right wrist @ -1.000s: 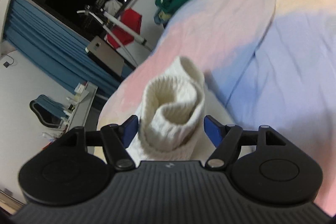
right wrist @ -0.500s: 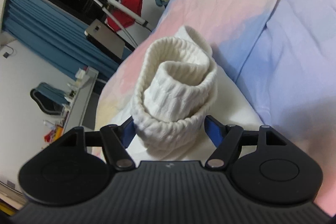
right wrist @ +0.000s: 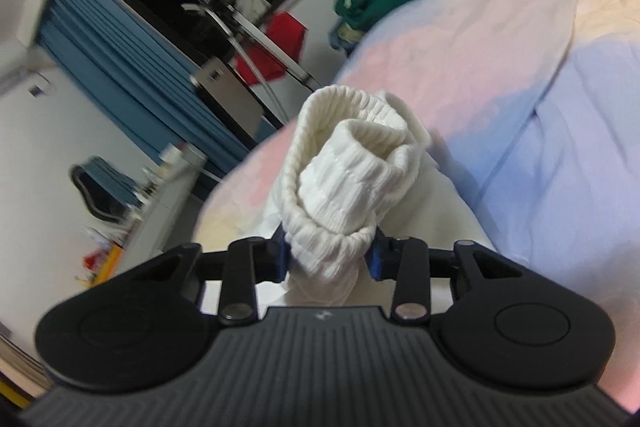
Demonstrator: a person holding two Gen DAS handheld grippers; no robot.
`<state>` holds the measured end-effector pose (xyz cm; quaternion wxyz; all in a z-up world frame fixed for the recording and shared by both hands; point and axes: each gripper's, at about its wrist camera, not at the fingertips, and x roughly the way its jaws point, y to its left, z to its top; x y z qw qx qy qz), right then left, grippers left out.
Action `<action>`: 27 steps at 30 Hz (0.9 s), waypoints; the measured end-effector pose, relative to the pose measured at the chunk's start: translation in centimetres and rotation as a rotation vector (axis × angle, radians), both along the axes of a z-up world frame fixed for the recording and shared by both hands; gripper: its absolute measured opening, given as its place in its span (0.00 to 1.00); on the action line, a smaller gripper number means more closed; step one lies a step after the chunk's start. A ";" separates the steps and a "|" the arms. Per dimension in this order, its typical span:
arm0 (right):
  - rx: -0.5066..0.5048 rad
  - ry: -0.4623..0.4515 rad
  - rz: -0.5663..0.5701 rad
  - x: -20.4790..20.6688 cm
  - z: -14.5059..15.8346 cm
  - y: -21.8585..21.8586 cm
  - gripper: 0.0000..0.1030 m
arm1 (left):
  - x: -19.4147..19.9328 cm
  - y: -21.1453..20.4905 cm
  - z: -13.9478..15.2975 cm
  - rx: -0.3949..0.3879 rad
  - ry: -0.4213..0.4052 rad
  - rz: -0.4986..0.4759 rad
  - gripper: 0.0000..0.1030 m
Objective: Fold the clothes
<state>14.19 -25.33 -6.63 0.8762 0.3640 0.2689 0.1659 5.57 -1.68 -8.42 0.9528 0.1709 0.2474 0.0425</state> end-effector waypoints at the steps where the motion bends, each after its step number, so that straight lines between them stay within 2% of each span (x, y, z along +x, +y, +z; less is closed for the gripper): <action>1: 0.017 -0.023 0.004 -0.1 0.4 -0.2 0.36 | -0.1 0.1 0.2 -0.007 -0.011 -0.009 0.80; 4: 0.040 -0.088 0.019 -0.3 1.5 -0.6 0.36 | -0.4 -0.3 0.0 0.029 -0.038 -0.023 0.80; 8: 0.091 -0.123 0.034 -0.3 2.2 -1.5 0.35 | -0.2 -1.9 -2.0 0.223 -0.034 -0.020 0.77; 9: 0.095 -0.128 0.035 -0.3 2.3 -1.7 0.35 | -0.2 -1.7 -1.7 0.205 -0.037 -0.015 0.74; 11: 0.093 -0.118 0.037 0.1 2.3 -1.8 0.35 | -0.3 -1.1 -1.1 0.164 -0.043 -0.004 0.61; 12: 0.091 -0.111 0.038 0.3 2.3 -1.9 0.35 | -0.3 -0.9 -0.8 0.143 -0.045 0.001 0.49; 13: 0.085 -0.100 0.037 0.5 2.3 -1.9 0.35 | -0.3 -0.6 -0.5 0.122 -0.048 0.006 0.42; 16: 0.031 -0.073 0.042 0.8 2.1 -1.9 0.35 | -0.4 0.2 0.4 0.061 -0.057 0.022 0.30; 18: -0.042 -0.096 0.061 0.6 2.6 -1.3 0.36 | -0.5 0.7 1.0 0.019 -0.062 0.033 0.24; 21: -0.095 -0.114 0.070 0.0 3.2 -0.9 0.36 | -1.6 1.2 2.1 -0.019 -0.052 0.012 0.20; 23: -0.109 -0.088 0.056 0.0 2.9 -1.2 0.36 | -2.4 1.1 2.4 -0.032 -0.028 -0.036 0.20; 27: -0.137 0.070 -0.005 0.9 0.2 -2.6 0.36 | -3.5 -0.1 1.6 0.049 0.015 -0.114 0.21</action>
